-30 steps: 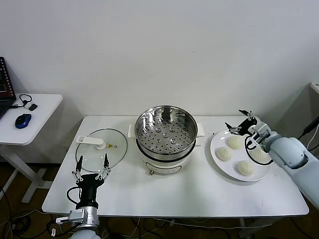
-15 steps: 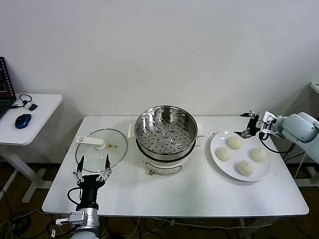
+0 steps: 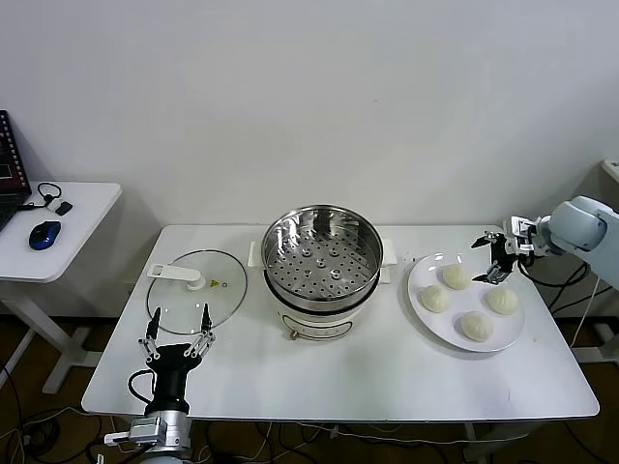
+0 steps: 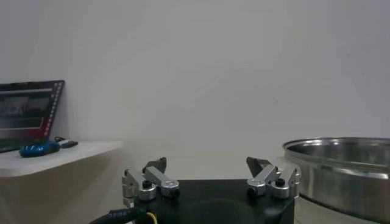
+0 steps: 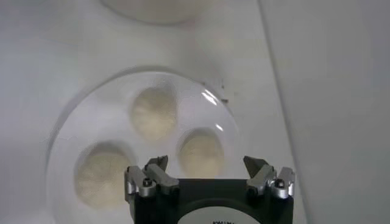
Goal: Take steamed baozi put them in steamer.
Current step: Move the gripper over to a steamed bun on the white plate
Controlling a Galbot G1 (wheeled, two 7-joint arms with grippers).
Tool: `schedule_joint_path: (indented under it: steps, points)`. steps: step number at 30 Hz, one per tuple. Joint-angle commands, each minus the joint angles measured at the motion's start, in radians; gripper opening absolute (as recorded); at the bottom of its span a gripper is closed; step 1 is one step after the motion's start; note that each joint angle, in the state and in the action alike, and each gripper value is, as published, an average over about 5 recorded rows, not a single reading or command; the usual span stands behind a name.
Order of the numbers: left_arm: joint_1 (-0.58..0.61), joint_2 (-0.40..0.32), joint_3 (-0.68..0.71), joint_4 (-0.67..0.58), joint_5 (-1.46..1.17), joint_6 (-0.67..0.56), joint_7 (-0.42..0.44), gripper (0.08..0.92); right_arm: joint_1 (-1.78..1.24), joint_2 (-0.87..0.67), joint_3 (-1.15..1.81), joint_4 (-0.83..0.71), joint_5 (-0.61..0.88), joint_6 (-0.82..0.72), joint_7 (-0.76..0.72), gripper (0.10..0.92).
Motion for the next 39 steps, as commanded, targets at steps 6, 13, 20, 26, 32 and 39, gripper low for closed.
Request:
schedule_joint_path:
  steps: [6,13,20,26,32,39]
  points:
    - [0.019,0.0,-0.009,0.006,-0.013,-0.02,-0.004,0.823,0.05,0.287,-0.07,-0.431,-0.082,0.192,-0.165,0.823]
    - [0.021,0.005,-0.018,0.008,-0.025,-0.023,-0.004,0.823,-0.013,0.346,-0.015,-0.483,-0.099,0.197,-0.169,0.823]
    - [0.024,0.01,-0.022,0.013,-0.032,-0.028,-0.004,0.823,-0.049,0.358,0.009,-0.515,-0.12,0.202,-0.172,0.823]
    - [0.025,0.014,-0.02,0.022,-0.031,-0.037,-0.004,0.823,-0.085,0.401,0.09,-0.608,-0.171,0.229,-0.164,0.823]
    - [0.026,0.017,-0.023,0.023,-0.03,-0.035,-0.002,0.823,-0.124,0.417,0.134,-0.633,-0.207,0.232,-0.163,0.823]
    - [0.028,0.019,-0.022,0.025,-0.03,-0.038,-0.003,0.823,-0.144,0.44,0.187,-0.685,-0.259,0.245,-0.162,0.823]
